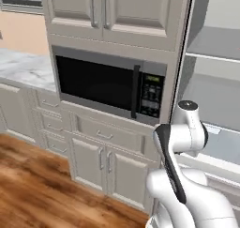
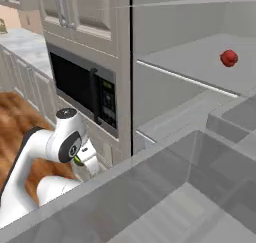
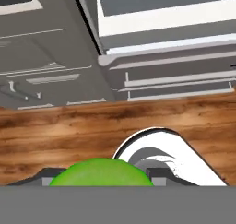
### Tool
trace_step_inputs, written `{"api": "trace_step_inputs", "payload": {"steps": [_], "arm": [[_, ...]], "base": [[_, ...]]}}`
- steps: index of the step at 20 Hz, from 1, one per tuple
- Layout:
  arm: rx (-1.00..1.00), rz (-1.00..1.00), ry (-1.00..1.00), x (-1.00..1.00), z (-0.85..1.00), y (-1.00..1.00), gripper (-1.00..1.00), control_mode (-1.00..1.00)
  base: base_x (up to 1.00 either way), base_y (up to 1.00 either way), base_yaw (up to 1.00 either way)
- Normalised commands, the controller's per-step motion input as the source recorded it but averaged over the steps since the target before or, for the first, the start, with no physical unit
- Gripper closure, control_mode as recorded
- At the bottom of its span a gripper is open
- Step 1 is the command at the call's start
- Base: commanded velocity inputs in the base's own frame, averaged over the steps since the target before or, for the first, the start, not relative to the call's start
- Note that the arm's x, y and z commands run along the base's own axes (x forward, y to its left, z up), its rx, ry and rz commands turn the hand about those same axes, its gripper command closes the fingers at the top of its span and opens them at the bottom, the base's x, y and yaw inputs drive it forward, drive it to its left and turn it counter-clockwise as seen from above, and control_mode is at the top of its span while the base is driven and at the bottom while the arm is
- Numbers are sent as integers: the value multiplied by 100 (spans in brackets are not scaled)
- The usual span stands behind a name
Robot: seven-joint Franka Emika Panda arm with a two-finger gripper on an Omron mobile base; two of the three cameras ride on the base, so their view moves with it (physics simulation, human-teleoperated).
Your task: Place the cold items (bell pepper and kiwi) from the fridge in one tupperware on the dining counter. Place the warm items (hot dog and kebab skewer) in the stove area in another tupperware.
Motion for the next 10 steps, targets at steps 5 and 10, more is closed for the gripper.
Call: {"api": "trace_step_inputs", "payload": {"steps": [5, 10], "arm": [[0, 0, 0, 0, 0, 0, 100, 100], [0, 0, 0, 0, 0, 0, 100, 100]], "base": [[7, 3, 84], [16, 5, 76]]}}
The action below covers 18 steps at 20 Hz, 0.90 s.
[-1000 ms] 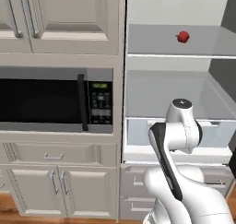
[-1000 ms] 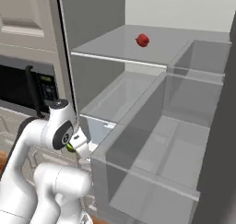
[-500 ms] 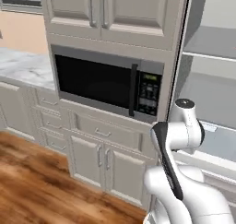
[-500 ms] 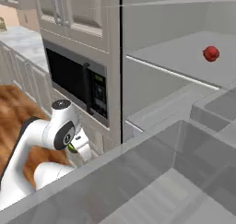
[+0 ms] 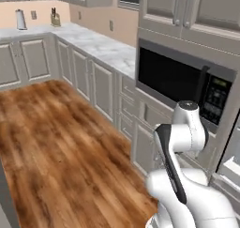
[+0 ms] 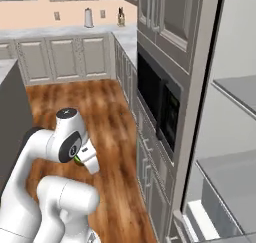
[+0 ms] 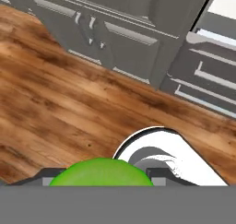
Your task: Place the cold items (bell pepper and kiwi) from the fridge in one tupperware on the dining counter. Place the warm items (hot dog and kebab skewer) in the stove area in another tupperware.
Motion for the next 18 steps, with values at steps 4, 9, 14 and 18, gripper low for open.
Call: {"api": "trace_step_inputs", "payload": {"steps": [4, 9, 14, 18], "arm": [[0, 0, 0, 0, 0, 0, 100, 100], [0, 0, 0, 0, 0, 0, 100, 100], [0, 0, 0, 0, 0, 0, 100, 100], [0, 0, 0, 0, 0, 0, 100, 100]], "base": [[19, 3, 72], [25, 40, 46], [100, 0, 36], [100, -14, 30]]}}
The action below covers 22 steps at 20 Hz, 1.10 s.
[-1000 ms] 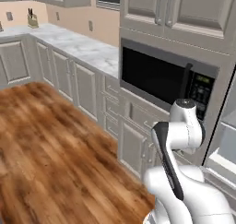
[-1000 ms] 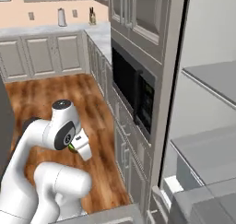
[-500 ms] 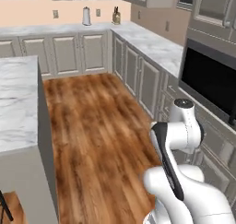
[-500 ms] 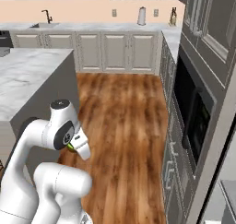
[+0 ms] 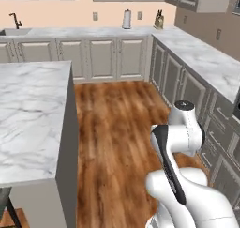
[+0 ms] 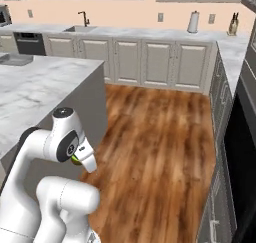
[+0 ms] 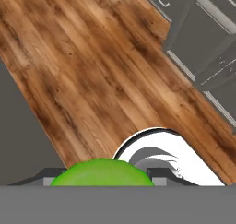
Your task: Place the cold items (bell pepper and kiwi) from the fridge in one tupperware on the dining counter. Place the warm items (hot dog and kebab skewer) in the stove area in another tupperware.
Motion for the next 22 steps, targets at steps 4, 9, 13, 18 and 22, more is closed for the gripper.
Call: {"api": "trace_step_inputs", "payload": {"steps": [4, 9, 13, 18, 22], "arm": [[0, 0, 0, 0, 0, 0, 100, 100], [0, 0, 0, 0, 0, 0, 100, 100], [0, 0, 0, 0, 0, 0, 100, 100], [0, 0, 0, 0, 0, 0, 100, 100], [0, 0, 0, 0, 0, 0, 100, 100]], "base": [[100, -44, 29], [100, -66, 28], [100, -65, 24], [100, -43, 10], [100, -58, 22]]}}
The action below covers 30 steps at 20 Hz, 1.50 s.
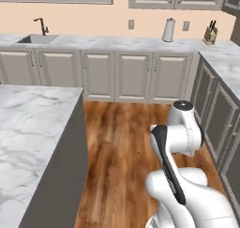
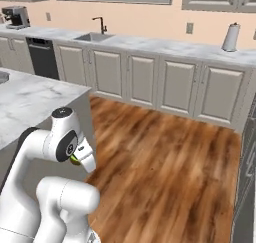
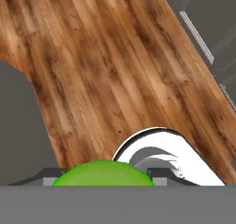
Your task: Place the cold items (bell pepper and kiwi) from the fridge in one tupperware on the dining counter. Place the warm items (hot dog and kebab skewer) in the stove area in another tupperware.
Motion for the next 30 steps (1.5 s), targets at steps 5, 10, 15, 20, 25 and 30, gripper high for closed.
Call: {"api": "trace_step_inputs", "payload": {"steps": [5, 10, 15, 20, 25, 30], "arm": [[0, 0, 0, 0, 0, 0, 100, 100], [0, 0, 0, 0, 0, 0, 100, 100], [0, 0, 0, 0, 0, 0, 100, 100], [0, 0, 0, 0, 0, 0, 100, 100], [0, 0, 0, 0, 0, 0, 100, 100], [0, 0, 0, 0, 0, 0, 100, 100]], "base": [[100, -63, 23], [100, -62, 26], [100, -52, 31], [100, -40, 41], [100, -39, 53], [100, -35, 63]]}}
